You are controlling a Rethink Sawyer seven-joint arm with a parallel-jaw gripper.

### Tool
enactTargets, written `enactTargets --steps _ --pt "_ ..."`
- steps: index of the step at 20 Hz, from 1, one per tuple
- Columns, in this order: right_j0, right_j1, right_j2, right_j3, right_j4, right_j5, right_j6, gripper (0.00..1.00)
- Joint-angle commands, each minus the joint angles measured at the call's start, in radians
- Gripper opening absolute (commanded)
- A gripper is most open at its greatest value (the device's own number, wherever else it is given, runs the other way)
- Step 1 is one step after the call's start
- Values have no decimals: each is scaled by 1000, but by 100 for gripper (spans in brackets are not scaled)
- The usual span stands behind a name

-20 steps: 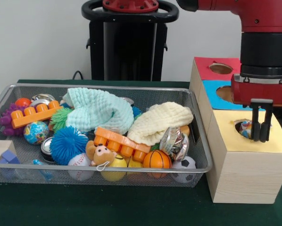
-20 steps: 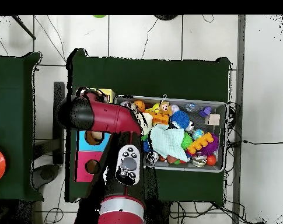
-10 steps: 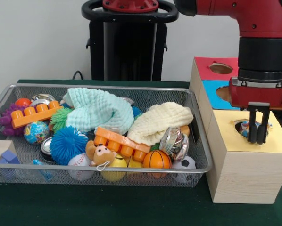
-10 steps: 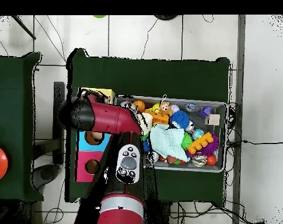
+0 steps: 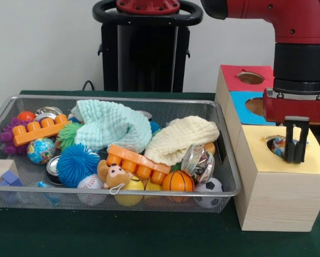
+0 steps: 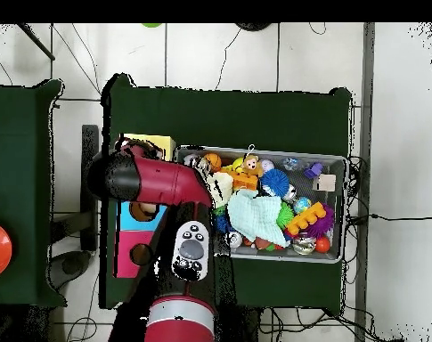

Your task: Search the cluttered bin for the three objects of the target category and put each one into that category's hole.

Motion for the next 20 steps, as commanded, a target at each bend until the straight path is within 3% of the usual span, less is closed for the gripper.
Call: enactTargets --steps 1,20 --pt "4 38 22 62 -1 142 169 0" --pt "55 43 -74 41 -21 234 176 0"
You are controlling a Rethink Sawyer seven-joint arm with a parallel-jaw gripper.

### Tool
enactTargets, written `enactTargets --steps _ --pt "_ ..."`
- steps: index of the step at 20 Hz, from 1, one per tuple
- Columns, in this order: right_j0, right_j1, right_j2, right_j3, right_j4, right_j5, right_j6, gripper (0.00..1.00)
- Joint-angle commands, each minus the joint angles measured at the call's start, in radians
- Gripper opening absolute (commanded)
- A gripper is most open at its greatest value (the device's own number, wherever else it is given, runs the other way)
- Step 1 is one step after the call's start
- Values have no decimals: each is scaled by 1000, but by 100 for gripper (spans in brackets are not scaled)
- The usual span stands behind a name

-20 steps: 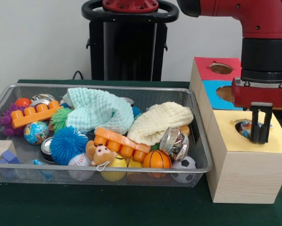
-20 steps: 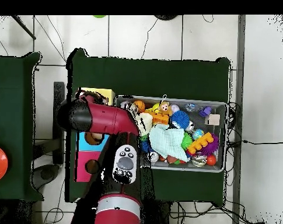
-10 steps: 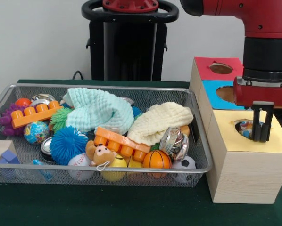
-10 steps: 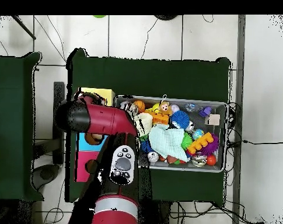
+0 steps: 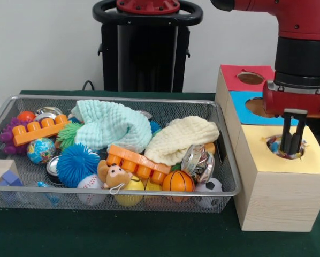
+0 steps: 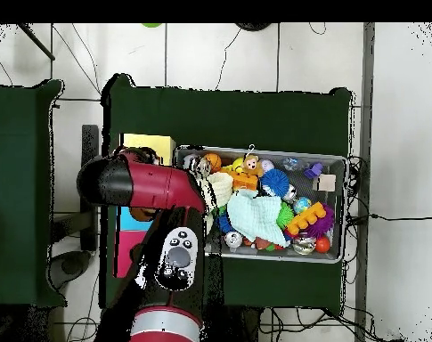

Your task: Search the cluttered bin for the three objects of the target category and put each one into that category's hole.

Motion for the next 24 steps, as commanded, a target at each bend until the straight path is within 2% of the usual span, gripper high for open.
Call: enactTargets --steps 1,8,17,24 --pt "8 45 -23 33 -22 166 177 0" --pt "0 56 -1 54 -7 180 174 0" --pt "-53 179 117 52 19 44 148 0" --pt "-78 209 162 54 20 3 144 0"
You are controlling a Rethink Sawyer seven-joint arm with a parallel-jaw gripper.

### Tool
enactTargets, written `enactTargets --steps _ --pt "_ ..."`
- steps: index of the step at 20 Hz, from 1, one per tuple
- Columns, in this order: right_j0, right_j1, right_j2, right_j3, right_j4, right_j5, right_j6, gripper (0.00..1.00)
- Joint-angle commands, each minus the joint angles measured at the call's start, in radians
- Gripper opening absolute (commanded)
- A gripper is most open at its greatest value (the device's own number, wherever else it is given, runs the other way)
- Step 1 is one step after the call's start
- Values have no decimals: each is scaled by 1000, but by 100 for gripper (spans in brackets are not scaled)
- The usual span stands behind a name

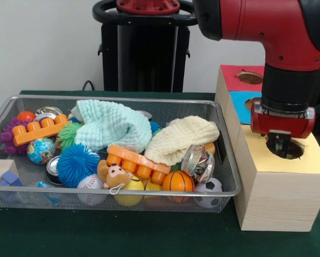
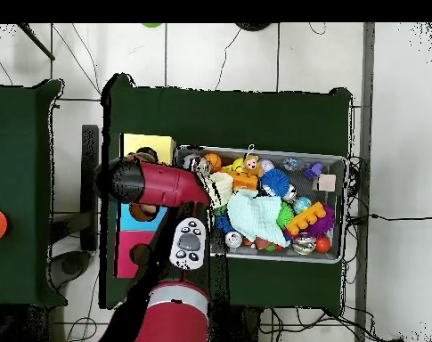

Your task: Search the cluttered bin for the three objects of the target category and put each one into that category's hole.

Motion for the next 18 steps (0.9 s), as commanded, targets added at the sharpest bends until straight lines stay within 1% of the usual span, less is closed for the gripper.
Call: enactTargets --steps 1,5,10,12,14,15,16,17,18 --pt "-42 128 126 66 6 0 145 0" --pt "-46 134 132 65 4 -2 144 0" --pt "-40 135 123 56 6 15 151 0" --pt "-27 102 102 61 0 43 153 0" --pt "-25 31 89 75 -13 86 135 0" --pt "-29 -26 84 83 -17 115 121 0" --pt "-24 -58 66 72 -25 141 113 0" --pt "-20 -107 42 50 -38 179 96 0" --pt "-18 -126 28 34 -46 210 88 0"
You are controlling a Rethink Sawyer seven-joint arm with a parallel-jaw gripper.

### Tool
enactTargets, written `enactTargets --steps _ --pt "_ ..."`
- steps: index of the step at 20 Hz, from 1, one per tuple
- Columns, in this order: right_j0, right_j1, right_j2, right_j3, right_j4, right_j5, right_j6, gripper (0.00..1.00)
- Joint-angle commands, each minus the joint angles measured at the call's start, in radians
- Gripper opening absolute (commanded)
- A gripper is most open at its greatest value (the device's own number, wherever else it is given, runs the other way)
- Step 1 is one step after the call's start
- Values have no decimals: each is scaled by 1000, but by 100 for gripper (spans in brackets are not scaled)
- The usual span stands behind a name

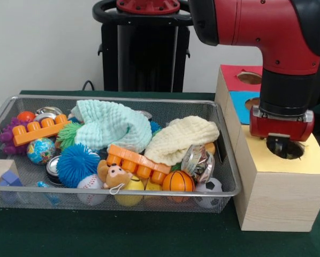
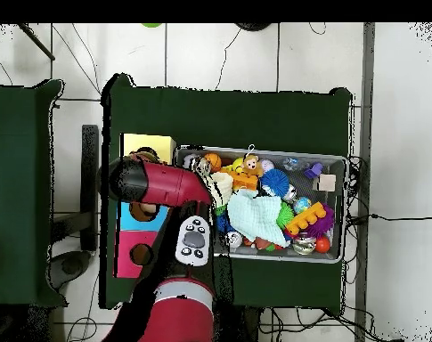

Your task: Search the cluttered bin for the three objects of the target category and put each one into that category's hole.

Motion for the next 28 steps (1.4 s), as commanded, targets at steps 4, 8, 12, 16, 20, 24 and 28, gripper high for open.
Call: enactTargets --steps 4,8,12,16,20,24,28 --pt "-5 -158 -17 -13 -70 284 66 0" --pt "-9 -160 -27 -45 -84 324 68 0" --pt "-23 -167 -36 -105 -106 394 64 0" --pt "-37 -184 -40 -172 -129 470 48 0" --pt "-51 -187 -35 -211 -145 495 48 0" --pt "-56 -192 -28 -196 -154 446 57 0" --pt "-64 -191 -16 -188 -152 422 52 0"
